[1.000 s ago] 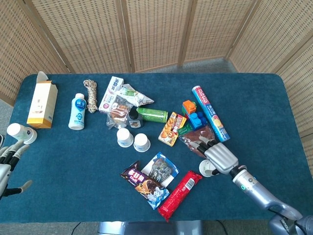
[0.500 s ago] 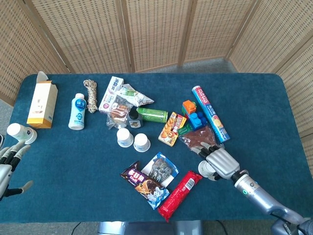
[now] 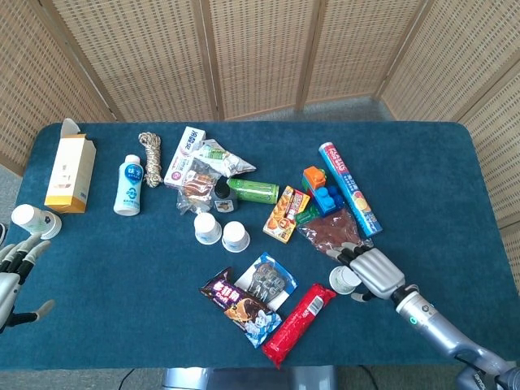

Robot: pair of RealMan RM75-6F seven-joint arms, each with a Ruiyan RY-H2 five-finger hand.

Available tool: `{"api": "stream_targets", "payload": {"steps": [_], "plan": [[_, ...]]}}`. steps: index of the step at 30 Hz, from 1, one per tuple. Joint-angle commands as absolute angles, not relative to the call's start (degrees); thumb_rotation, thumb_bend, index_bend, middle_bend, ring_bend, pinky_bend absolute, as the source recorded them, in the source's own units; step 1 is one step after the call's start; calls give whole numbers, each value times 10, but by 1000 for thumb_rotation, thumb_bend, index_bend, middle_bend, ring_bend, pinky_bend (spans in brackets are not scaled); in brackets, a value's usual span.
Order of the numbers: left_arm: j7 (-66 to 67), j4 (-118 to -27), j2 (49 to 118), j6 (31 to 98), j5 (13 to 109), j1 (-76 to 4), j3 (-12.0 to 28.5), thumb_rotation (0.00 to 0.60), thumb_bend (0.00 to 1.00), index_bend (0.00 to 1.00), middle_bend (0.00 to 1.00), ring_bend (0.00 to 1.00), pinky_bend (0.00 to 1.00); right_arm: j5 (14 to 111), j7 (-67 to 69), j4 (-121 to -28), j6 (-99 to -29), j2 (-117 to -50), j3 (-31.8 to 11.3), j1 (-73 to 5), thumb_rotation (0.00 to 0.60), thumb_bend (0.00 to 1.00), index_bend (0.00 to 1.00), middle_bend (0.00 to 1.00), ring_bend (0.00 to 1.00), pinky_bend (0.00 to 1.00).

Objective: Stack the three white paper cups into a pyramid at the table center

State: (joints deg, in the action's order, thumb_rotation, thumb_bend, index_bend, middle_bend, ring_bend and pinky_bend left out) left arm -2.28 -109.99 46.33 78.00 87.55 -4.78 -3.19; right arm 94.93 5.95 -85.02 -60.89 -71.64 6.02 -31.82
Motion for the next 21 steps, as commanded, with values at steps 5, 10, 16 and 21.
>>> {"api": "stream_targets", "payload": {"steps": [5,10,16,21], "plan": [[-20,-1101,464,778,877,-49,-33,600,281,37,0,0,0,957,76,-825,-627,-726,65,-304,600,208,199,277,239,384],[-19,-1101,465,779,876,-48,-33,600,283,37,0,0,0,959,82,-804,-638,-739,63,-296,600,291,258,329,288,415],[-16,-1102,466,777,876,-49,-33,600,283,36,0,0,0,969,77,-793,-655,-752,60,-291,600,326,323,386,341,468],[-18,-1102,465,778,876,-48,-33,600,282,37,0,0,0,971,72,-798,-658,-753,56,-291,600,327,334,398,350,467]]}}
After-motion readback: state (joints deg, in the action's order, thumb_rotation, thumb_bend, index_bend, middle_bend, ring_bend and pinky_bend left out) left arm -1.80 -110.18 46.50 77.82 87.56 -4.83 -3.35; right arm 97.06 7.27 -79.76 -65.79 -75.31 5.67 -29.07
